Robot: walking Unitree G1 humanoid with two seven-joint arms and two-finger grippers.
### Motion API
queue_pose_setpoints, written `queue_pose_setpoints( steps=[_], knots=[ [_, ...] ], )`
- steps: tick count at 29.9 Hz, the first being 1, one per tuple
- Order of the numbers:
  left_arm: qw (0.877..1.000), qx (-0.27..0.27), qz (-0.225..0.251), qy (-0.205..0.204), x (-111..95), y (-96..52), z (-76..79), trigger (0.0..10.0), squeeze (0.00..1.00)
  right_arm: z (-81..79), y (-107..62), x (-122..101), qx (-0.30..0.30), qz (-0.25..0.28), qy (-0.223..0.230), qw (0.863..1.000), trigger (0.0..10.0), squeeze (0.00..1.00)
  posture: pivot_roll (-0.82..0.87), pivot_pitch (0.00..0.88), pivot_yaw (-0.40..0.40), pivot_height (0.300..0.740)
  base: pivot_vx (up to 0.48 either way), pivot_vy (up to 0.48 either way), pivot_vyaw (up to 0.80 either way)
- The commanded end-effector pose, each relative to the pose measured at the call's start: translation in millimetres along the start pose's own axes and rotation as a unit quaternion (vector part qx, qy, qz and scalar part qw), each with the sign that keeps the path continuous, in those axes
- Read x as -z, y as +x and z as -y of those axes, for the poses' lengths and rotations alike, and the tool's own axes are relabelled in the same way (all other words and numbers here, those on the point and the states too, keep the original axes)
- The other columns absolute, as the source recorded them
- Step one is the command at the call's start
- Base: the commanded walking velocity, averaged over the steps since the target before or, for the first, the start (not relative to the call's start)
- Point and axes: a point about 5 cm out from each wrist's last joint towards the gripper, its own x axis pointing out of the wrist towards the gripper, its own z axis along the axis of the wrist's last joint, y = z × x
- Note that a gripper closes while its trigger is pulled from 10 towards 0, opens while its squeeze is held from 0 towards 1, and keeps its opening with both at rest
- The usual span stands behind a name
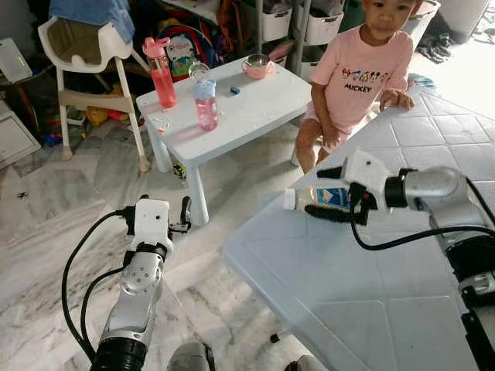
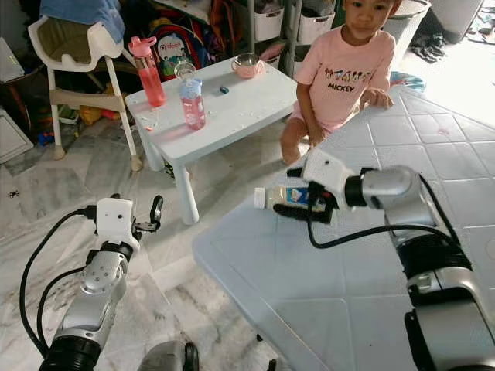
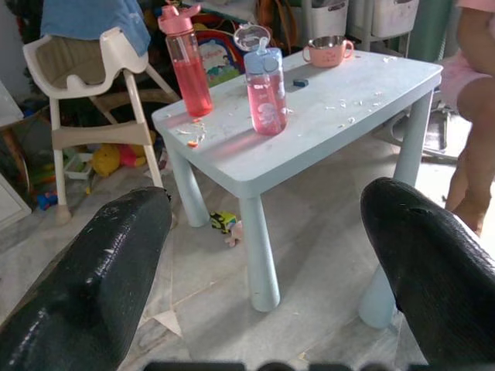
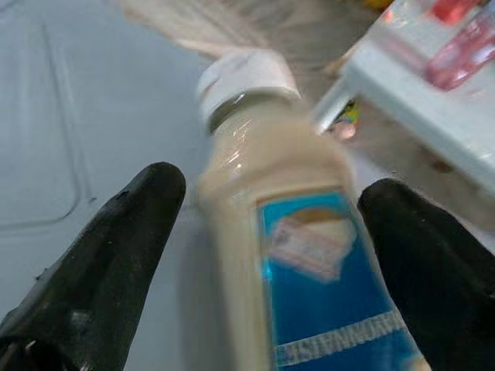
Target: Restocking fridge
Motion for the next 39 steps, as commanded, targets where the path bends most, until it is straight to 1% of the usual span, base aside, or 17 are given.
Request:
queue_pose_setpoints(
  steps=[1,5,7,8,16,20,25,26,27,28,29,32,34,35,36,37,39],
  knots=[
    [1.0,0.002,-0.003,0.0,-0.3,-1.2,0.5,10.0,0.0,-8.3,4.5,10.7,-0.041,-0.014,0.019,0.999,10.0,0.0,0.0,0.053,0.048,0.74,0.0,0.0,0.0],
    [1.0,0.006,-0.006,-0.001,0.5,-0.7,1.0,10.0,0.0,-16.8,10.1,24.1,-0.062,-0.029,0.039,0.997,10.0,0.0,0.0,0.057,0.047,0.74,0.0,0.0,0.0],
    [1.0,0.007,-0.007,-0.002,0.6,-0.9,1.2,10.0,0.0,-23.3,12.4,28.8,-0.082,-0.032,0.048,0.995,2.3,0.0,0.0,0.059,0.044,0.74,0.0,0.0,0.0],
    [1.0,0.007,-0.007,-0.002,0.7,-1.2,1.2,10.0,0.0,-29.5,13.2,31.0,-0.103,-0.03,0.054,0.993,0.0,0.0,0.0,0.06,0.042,0.74,0.0,0.0,0.0],
    [1.0,0.005,-0.01,-0.002,1.7,-4.0,1.5,10.0,0.0,-50.9,2.3,34.1,-0.144,-0.036,0.039,0.988,0.0,0.0,0.01,0.061,0.031,0.74,0.0,0.0,0.0],
    [1.0,0.002,-0.01,-0.001,3.0,-5.3,-0.1,10.0,0.0,-68.6,-15.5,27.0,-0.153,-0.029,0.043,0.987,0.0,0.0,0.01,0.059,0.022,0.74,0.0,0.0,0.0],
    [1.0,0.001,-0.013,-0.001,4.2,-6.1,-0.6,10.0,0.0,-101.7,-32.6,19.6,-0.165,-0.035,0.057,0.984,0.0,0.0,0.0,0.058,0.02,0.74,0.0,0.0,0.0],
    [1.0,0.002,-0.014,-0.001,4.4,-6.0,-0.5,10.0,0.0,-110.5,-35.8,18.4,-0.17,-0.042,0.058,0.983,0.4,0.0,-0.01,0.058,0.021,0.74,0.0,0.0,0.0],
    [1.0,0.002,-0.015,0.0,4.7,-5.8,-0.6,10.0,0.0,-118.1,-37.9,17.3,-0.176,-0.049,0.05,0.982,1.8,0.0,-0.01,0.058,0.024,0.74,0.0,0.0,0.0],
    [1.0,0.003,-0.015,0.0,4.8,-5.7,-0.7,10.0,0.0,-122.9,-39.4,15.8,-0.179,-0.054,0.046,0.981,1.8,0.0,-0.01,0.058,0.024,0.74,0.0,0.0,0.0],
    [1.0,0.006,-0.017,0.0,5.4,-4.8,-0.4,10.0,0.0,-134.1,-41.8,14.3,-0.172,-0.065,0.037,0.982,9.6,0.0,-0.02,0.056,0.031,0.74,0.0,0.0,0.0],
    [1.0,0.011,-0.019,0.001,6.0,-3.4,0.5,10.0,0.0,-142.5,-43.8,9.1,-0.154,-0.066,0.019,0.986,10.0,0.0,-0.03,0.054,0.038,0.74,0.0,0.0,0.0],
    [1.0,0.015,-0.018,0.001,5.4,-1.7,2.6,10.0,0.0,-137.4,-45.6,6.9,-0.104,-0.068,0.007,0.992,10.0,0.0,-0.04,0.051,0.039,0.74,0.0,0.0,0.0],
    [1.0,0.016,-0.018,0.001,5.1,-1.2,3.2,10.0,0.0,-140.1,-47.1,7.7,-0.094,-0.074,0.001,0.993,10.0,0.29,-0.04,0.05,0.039,0.74,0.0,0.0,0.0],
    [1.0,0.017,-0.017,0.002,5.0,-0.9,3.6,10.0,0.0,-142.7,-48.1,8.1,-0.09,-0.078,-0.002,0.993,10.0,0.29,-0.04,0.05,0.039,0.74,0.0,0.0,0.0],
    [1.0,0.017,-0.017,0.002,4.7,-0.5,4.0,10.0,0.0,-146.0,-50.1,11.3,-0.077,-0.09,-0.005,0.993,10.0,1.0,-0.04,0.047,0.036,0.74,0.0,0.0,0.0],
    [1.0,0.017,-0.016,0.002,4.3,-0.1,4.6,10.0,0.0,-150.3,-52.6,17.7,-0.066,-0.114,-0.016,0.991,10.0,1.0,-0.03,0.045,0.033,0.74,0.0,0.0,0.0]
  ],
)
